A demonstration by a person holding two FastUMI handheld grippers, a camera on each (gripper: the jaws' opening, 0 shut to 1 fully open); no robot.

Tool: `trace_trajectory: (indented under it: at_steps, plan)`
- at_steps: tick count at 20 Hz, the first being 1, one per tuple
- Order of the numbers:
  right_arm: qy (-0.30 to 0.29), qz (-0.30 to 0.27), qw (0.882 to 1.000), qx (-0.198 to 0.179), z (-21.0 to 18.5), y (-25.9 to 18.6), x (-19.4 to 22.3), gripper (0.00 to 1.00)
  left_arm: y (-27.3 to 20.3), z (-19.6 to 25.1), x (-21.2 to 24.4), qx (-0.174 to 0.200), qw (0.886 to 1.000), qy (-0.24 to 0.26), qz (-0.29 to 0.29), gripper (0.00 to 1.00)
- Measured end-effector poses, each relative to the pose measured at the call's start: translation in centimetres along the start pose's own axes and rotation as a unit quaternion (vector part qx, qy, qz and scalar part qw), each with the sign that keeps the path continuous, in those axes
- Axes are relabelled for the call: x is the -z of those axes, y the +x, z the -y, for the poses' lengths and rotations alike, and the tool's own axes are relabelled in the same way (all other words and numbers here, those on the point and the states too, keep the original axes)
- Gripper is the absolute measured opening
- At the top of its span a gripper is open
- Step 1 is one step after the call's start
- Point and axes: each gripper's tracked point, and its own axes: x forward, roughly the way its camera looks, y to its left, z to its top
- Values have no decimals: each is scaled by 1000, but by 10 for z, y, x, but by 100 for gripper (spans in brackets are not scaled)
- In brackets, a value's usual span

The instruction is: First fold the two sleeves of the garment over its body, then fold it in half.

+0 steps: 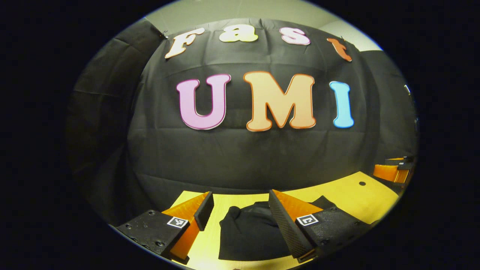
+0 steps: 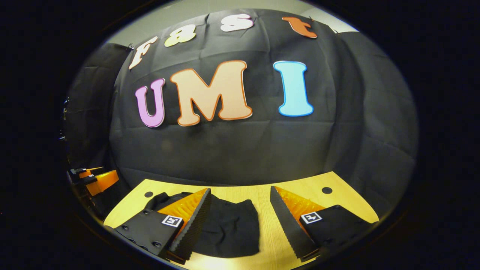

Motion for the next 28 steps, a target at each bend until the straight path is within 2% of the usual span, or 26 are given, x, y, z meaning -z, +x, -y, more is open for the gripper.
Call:
trace_trajectory:
  at_steps: [3, 4, 8, 10, 14, 15, 17, 18, 21, 24, 25, 26, 28]
  plan:
    - [-20, 42, 999, -2, -14, -54, -6, 98, -31, -10, -9, 15, 1000, -3, 12, 93]
    - [-29, 54, 998, -4, -19, -70, -3, 94, -41, -11, -10, 23, 1000, -8, 14, 93]
    - [-32, 66, 997, -8, -40, -130, 21, 98, -86, 8, 8, 89, 996, -27, -9, 93]
    - [-22, 74, 997, 0, -45, -155, 35, 94, -106, 15, 24, 111, 993, -23, -26, 93]
    - [23, 75, 997, 6, -53, -188, 66, 98, -139, 27, 57, 140, 989, 0, -56, 92]
    - [30, 76, 997, 9, -52, -193, 70, 94, -146, 31, 63, 148, 987, 2, -63, 92]
    - [35, 75, 996, 16, -50, -201, 76, 94, -157, 40, 67, 165, 984, -7, -70, 93]
    - [35, 74, 996, 19, -48, -203, 79, 100, -161, 44, 68, 171, 983, -11, -71, 93]
    - [37, 71, 997, 17, -48, -211, 82, 94, -165, 44, 65, 166, 984, -9, -68, 92]
    - [33, 79, 996, 5, -48, -212, 76, 97, -168, 41, 55, 155, 986, -9, -56, 92]
    - [29, 78, 997, -1, -47, -212, 76, 94, -168, 40, 56, 149, 987, -8, -54, 92]
    - [27, 75, 997, -9, -48, -211, 76, 97, -169, 39, 56, 142, 988, -7, -54, 93]
    - [23, 80, 996, -32, -49, -211, 71, 94, -171, 37, 57, 120, 991, -5, -56, 92]
